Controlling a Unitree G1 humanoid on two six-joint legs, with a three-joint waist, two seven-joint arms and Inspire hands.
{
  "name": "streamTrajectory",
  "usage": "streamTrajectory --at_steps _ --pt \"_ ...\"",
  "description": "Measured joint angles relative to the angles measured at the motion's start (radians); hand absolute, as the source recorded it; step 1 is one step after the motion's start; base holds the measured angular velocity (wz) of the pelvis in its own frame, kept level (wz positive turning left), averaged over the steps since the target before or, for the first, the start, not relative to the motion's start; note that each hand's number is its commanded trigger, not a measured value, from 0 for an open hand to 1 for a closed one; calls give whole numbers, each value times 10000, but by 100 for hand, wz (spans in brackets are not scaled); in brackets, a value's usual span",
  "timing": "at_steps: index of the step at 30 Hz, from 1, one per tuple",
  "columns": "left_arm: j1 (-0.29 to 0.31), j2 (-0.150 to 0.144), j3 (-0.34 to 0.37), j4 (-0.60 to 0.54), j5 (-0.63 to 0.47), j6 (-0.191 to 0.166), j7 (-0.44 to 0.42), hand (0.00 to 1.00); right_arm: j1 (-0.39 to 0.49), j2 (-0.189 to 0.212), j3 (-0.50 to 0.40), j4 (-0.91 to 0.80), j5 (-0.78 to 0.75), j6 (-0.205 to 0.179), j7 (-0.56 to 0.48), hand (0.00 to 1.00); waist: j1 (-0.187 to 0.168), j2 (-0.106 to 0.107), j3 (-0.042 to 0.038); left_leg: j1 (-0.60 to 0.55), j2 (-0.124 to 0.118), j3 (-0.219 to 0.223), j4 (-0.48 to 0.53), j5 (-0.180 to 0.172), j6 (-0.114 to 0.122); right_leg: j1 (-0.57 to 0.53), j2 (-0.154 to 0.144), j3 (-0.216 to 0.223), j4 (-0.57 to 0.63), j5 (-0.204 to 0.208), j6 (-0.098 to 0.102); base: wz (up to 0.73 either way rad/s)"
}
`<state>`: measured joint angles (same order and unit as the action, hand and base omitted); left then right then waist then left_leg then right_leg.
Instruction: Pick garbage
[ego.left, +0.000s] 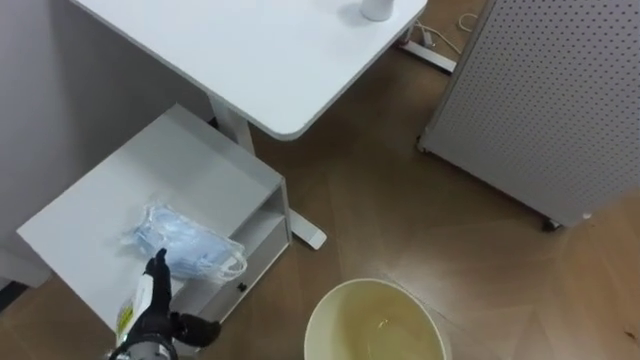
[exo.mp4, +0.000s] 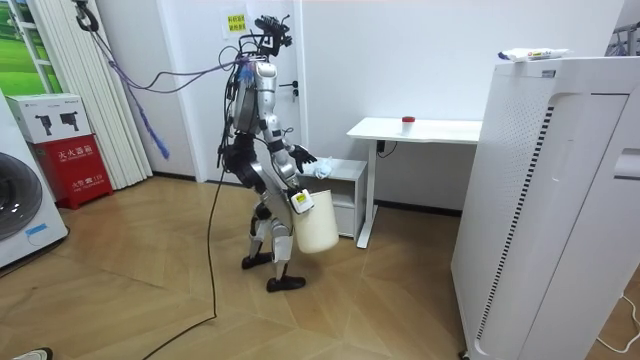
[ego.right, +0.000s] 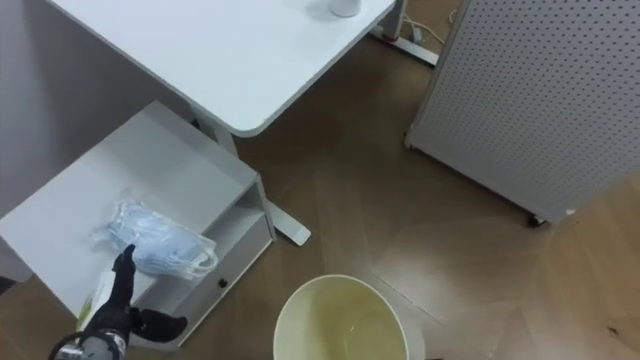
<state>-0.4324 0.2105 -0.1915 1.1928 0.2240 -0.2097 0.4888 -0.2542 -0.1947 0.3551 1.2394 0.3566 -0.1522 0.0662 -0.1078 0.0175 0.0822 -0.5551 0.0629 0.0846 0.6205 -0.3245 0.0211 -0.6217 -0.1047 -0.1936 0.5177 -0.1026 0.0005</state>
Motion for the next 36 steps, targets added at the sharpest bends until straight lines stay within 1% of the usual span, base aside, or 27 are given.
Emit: streamTrajectory --at_steps 3,5,7,11,13,17,18,19,22,27,29,32,36 --pt "-107 51 -302 46 448 2 269 0 -2 -17 228 -123 327 3 -4 100 -29 -30 5 -122 -3 16 61 0 -1 -145 -7 37 88 -10 -22 0" --pt "-120 129 -535 63 558 2 333 0 1 -52 398 -245 414 -1 2 100 -117 -36 8 -214 -15 24 139 -2 -1 -257 -30 50 205 -53 -53 2" --pt "-198 346 -649 75 882 42 545 0 3 -74 543 -503 618 -4 23 100 -352 -56 12 -510 -36 -17 297 -8 -7 -525 -111 -12 392 -136 -98 9" --pt "-375 513 -891 117 1055 139 697 0 12 -100 575 -679 1023 -5 29 100 -512 -57 19 -796 -58 15 494 -9 -7 -877 -175 0 680 -205 -122 1" --pt "-557 517 -926 159 1332 203 752 0 65 -151 659 -825 1284 -4 23 100 -525 -55 21 -927 -15 17 690 -102 -36 -1011 -175 3 876 -307 -162 0" --pt "-592 513 -1080 120 1692 210 936 0 195 -269 758 -1185 1510 -16 11 100 -520 -48 24 -1134 44 45 876 -170 -85 -1257 -172 10 1119 -411 -230 0" --pt "-592 517 -1077 121 1813 222 984 0 200 -272 778 -1199 1573 -52 14 100 -521 -48 24 -1232 122 44 1006 -217 -119 -1326 -150 -22 1197 -449 -283 0" --pt "-591 492 -1084 122 1868 222 985 0 221 -282 833 -1195 1665 -86 6 100 -527 -49 24 -1292 132 37 1104 -256 -150 -1346 -134 -83 1271 -504 -323 4" --pt "-596 477 -1091 124 2211 225 1173 0 244 -282 871 -1182 1809 -107 -13 100 -536 -48 24 -1303 173 9 1216 -306 -207 -1357 -104 -102 1419 -604 -361 5" --pt "-603 451 -1092 -40 2608 224 1646 0 263 -271 938 -1180 1857 -211 -90 100 -542 -48 23 -1305 179 -17 1249 -326 -220 -1361 -152 -136 1438 -649 -380 1" --pt "-603 410 -1097 -118 2722 223 1900 0 264 -258 959 -1172 1860 -228 -113 100 -543 -49 23 -1307 166 -17 1247 -326 -219 -1359 -135 -134 1419 -648 -378 0" --pt "-619 426 -1092 -177 2886 218 2174 0 264 -259 961 -1172 1858 -227 -105 100 -541 -51 22 -1318 162 -16 1239 -326 -218 -1360 -136 -133 1392 -640 -367 0" --pt "-693 474 -1479 -173 2915 220 2445 0 263 -261 966 -1174 1852 -226 -103 100 -560 -52 21 -1310 136 -11 1210 -324 -212 -1362 -154 -126 1432 -638 -360 0"
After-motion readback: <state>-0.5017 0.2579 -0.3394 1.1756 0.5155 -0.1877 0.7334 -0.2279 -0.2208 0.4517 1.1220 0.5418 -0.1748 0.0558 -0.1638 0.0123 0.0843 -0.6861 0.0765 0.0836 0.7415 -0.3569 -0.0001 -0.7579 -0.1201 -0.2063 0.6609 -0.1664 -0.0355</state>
